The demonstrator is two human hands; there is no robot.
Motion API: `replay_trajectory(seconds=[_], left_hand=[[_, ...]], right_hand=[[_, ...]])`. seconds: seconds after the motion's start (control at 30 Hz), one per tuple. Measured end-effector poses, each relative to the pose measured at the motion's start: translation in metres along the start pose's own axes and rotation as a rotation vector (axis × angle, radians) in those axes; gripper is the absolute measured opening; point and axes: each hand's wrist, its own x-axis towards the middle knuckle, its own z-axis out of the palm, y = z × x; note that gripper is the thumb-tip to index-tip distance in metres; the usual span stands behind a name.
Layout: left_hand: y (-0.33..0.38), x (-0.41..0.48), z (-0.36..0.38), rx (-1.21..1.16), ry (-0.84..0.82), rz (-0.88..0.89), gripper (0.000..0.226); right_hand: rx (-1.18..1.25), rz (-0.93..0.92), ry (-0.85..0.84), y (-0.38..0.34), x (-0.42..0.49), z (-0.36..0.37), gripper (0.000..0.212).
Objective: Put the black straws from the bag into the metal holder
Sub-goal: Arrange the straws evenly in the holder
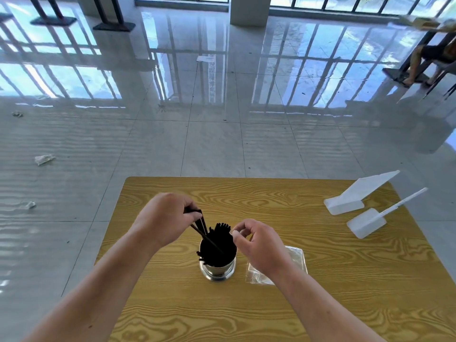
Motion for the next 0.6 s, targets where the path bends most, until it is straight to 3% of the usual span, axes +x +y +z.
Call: replay_trajectory(seconds=[0.37, 0.47, 0.6], left_hand=[[-0.012, -0.004, -0.048, -0.167, 0.332, -0.064, 0.023], [-0.007, -0.005, -0.045, -0.319, 0.472, -0.075, 0.014], [0.011, -0.014, -0.025, -0.575, 0.481, -0.047, 0.012]], right_hand=[[0.241, -0.058, 0.087, -0.02, -0.005, -0.013, 0.031], [0.453, 0.049, -0.139, -0.035, -0.004, -0.013, 0.062], [0.777, 0.233, -0.496, -0.059, 0.0, -0.006, 0.106]])
